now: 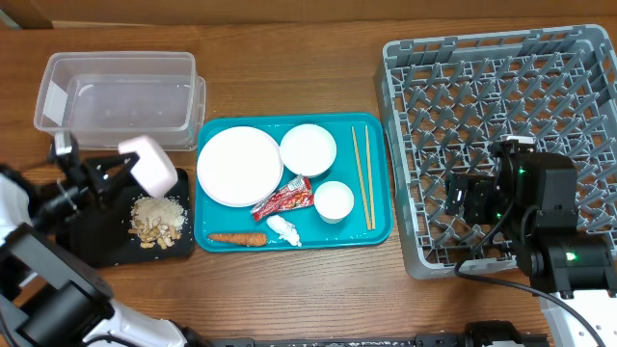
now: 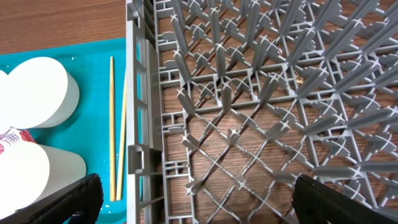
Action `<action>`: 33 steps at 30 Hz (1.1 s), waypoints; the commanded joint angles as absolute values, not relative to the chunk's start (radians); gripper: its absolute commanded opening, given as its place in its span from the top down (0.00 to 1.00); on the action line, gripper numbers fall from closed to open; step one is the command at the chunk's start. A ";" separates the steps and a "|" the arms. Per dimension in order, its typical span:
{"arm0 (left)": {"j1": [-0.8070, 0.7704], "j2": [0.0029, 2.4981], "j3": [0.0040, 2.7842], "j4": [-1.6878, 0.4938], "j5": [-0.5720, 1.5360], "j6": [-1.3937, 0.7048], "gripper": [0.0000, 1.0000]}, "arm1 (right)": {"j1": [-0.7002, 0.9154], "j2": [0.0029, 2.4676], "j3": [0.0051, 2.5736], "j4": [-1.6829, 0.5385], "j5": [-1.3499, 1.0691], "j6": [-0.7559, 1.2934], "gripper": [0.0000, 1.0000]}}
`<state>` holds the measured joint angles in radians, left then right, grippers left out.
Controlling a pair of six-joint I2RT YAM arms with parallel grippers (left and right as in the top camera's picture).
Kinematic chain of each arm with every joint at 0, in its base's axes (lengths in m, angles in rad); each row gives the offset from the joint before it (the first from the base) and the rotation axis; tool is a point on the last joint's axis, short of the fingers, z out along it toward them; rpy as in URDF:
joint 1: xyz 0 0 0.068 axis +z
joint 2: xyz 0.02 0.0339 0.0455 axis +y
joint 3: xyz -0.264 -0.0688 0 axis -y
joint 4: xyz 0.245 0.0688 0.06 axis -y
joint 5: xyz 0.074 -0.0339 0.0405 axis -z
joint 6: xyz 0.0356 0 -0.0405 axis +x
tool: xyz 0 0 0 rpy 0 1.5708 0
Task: Sort waste into correct bins and load items into the dishwasher
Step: 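Carry the pink bowl back and set it on the teal tray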
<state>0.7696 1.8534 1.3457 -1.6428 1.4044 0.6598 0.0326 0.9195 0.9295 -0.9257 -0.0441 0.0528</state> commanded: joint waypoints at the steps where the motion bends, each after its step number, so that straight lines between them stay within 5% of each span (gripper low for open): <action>1: 0.642 1.762 1.475 -1.594 1.264 0.590 0.96 | 0.031 0.915 0.963 -0.918 -0.035 0.060 0.00; 7: 0.388 1.740 1.629 -1.424 0.902 0.215 0.96 | 0.031 0.915 0.963 -0.919 -0.035 0.060 0.00; 11: 0.088 1.746 1.654 -1.293 0.458 -0.030 0.96 | 0.031 0.915 0.963 -0.922 -0.035 0.060 0.00; 18: -0.229 1.852 1.654 -1.204 -0.019 -0.230 0.96 | 0.031 0.915 0.963 -0.923 -0.035 0.060 0.00; 28: -0.297 2.048 1.654 -1.157 0.011 -0.270 0.95 | 0.031 0.915 0.963 -0.939 -0.035 0.060 0.00; 33: -0.297 2.051 1.654 -1.129 0.065 -0.270 0.65 | 0.031 0.915 0.963 -0.939 -0.035 0.060 0.00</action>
